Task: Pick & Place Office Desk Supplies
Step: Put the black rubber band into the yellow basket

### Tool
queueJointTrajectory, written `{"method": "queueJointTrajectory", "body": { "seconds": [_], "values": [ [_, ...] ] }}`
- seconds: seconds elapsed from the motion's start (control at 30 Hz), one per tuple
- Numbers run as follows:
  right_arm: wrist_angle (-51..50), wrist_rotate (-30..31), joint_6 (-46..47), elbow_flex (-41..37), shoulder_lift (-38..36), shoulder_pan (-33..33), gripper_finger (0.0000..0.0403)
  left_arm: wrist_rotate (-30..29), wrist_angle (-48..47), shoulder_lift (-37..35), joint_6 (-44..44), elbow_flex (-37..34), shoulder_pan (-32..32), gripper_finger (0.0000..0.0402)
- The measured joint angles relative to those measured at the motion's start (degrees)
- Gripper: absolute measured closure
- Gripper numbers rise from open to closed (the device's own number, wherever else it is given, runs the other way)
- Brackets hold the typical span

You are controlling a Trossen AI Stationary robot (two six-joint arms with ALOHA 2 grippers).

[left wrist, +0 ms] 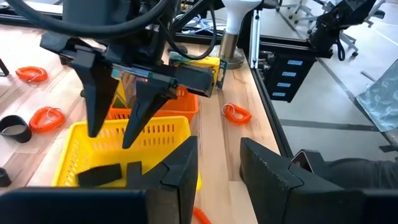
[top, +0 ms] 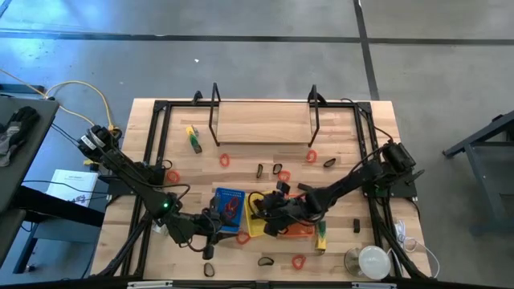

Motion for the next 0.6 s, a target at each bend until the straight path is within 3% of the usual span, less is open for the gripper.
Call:
{"method": "queueJointTrajectory", "body": {
  "seconds": [0.13,0.3,0.47,0.6],
  "values": [
    [0.8,3.8,-3.3,0.0,-0.3,0.0,0.0194,0.0,-0.1,0.0,0.0,0.0,0.0,0.0285],
    [-0.2,5.8,-8.7,0.0,-4.6,0.3,0.0202,0.0,-0.6,0.0,0.0,0.0,0.0,0.0285],
    [-8.4,8.9,-9.4,0.0,-12.1,1.4,0.0222,0.1,-2.1,0.0,0.0,0.0,0.0,0.0285],
    [-19.5,14.6,-3.4,0.0,-19.1,2.6,0.0241,0.1,-2.9,0.0,-0.5,-0.1,0.0,0.0285]
  ]
}}
